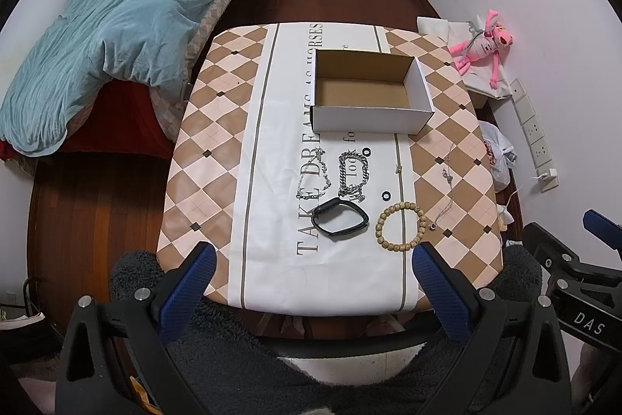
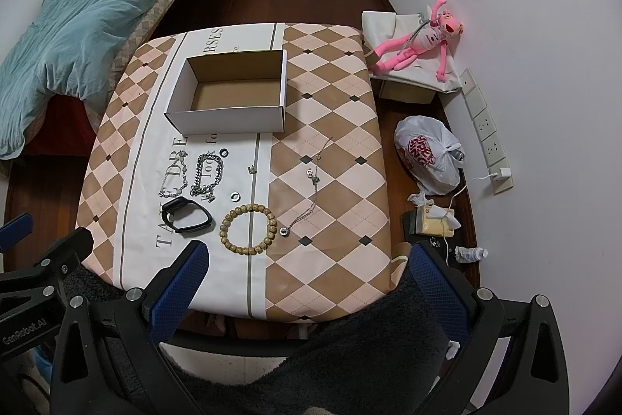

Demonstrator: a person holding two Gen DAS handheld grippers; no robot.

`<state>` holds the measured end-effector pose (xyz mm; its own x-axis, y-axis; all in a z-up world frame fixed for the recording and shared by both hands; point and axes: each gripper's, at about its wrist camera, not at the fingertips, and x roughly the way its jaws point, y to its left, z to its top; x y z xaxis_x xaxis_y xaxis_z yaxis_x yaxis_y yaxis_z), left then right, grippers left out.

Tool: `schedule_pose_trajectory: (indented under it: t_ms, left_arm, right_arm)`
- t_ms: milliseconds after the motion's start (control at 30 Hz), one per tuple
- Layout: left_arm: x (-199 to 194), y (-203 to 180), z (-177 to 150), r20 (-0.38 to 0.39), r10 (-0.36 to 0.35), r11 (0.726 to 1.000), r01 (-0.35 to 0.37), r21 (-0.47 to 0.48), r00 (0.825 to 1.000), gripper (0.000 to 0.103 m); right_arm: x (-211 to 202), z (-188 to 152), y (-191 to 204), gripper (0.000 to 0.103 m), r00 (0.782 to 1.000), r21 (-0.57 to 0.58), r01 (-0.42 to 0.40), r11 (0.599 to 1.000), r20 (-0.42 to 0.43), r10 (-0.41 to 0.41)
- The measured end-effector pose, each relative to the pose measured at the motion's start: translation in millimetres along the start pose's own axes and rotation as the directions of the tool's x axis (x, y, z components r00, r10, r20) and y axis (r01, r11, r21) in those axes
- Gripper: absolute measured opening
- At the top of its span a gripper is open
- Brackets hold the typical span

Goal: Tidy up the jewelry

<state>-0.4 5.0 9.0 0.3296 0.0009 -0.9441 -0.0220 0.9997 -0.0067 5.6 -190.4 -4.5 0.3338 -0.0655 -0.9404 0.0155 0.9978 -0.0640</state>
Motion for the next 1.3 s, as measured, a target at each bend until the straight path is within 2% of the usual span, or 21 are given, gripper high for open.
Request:
schedule_pose_trajectory:
  t_ms: [1300]
  left_arm:
    - [-9.9, -7.0, 2.7, 0.016, -0.006, 1.000, 0.005, 0.014, 1.000, 0.103]
  right_arm:
    - [-14.4, 8.3, -2.8, 0.103, 1.000, -0.003, -0.002, 1.000, 0.016, 0.002]
